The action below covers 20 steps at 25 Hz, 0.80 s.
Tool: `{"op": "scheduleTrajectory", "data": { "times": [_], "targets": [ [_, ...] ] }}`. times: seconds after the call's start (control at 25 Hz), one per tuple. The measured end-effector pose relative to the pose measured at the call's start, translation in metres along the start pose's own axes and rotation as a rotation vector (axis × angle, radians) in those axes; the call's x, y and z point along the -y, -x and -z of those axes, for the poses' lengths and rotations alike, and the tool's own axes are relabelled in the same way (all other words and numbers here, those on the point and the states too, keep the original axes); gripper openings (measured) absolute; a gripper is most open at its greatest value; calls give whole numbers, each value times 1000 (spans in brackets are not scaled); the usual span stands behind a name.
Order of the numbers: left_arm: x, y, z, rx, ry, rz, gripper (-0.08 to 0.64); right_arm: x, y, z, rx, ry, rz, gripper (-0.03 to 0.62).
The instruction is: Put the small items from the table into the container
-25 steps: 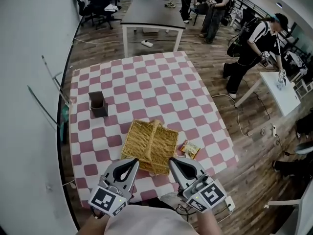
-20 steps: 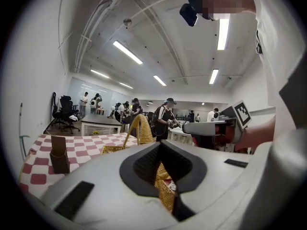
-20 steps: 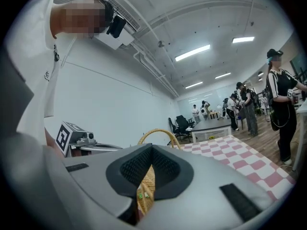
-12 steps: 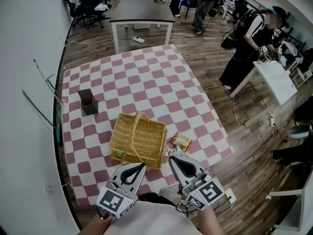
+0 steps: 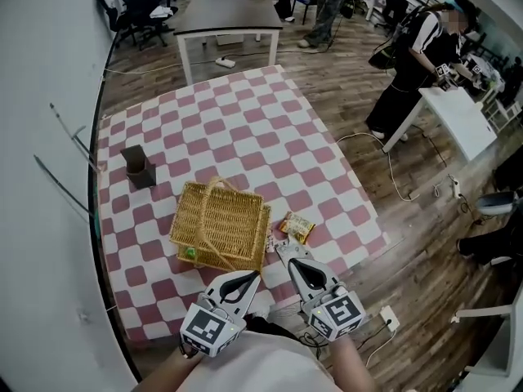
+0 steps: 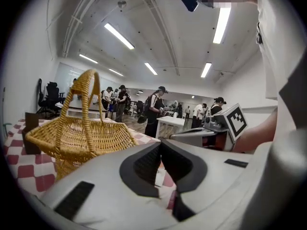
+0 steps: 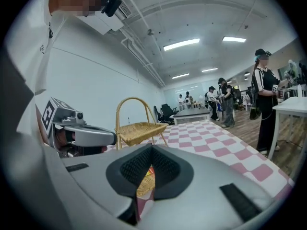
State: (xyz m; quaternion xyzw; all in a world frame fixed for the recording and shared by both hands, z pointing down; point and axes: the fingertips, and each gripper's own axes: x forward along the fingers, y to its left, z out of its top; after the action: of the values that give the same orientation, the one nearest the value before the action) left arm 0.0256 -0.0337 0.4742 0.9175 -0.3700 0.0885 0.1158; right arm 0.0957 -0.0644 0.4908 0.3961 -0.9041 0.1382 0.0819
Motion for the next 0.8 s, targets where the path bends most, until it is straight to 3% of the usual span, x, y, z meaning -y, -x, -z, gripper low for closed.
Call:
{"op": "scheduleTrajectory", "data": {
  "times": [0.68, 0.8],
  "targets": [
    [23, -60, 34, -133, -24, 57, -9, 81, -7, 125, -231, -64, 191, 33],
    [24, -68, 36, -144, -28, 66, -9, 90, -9, 137, -264, -61, 208, 72]
  ]
}}
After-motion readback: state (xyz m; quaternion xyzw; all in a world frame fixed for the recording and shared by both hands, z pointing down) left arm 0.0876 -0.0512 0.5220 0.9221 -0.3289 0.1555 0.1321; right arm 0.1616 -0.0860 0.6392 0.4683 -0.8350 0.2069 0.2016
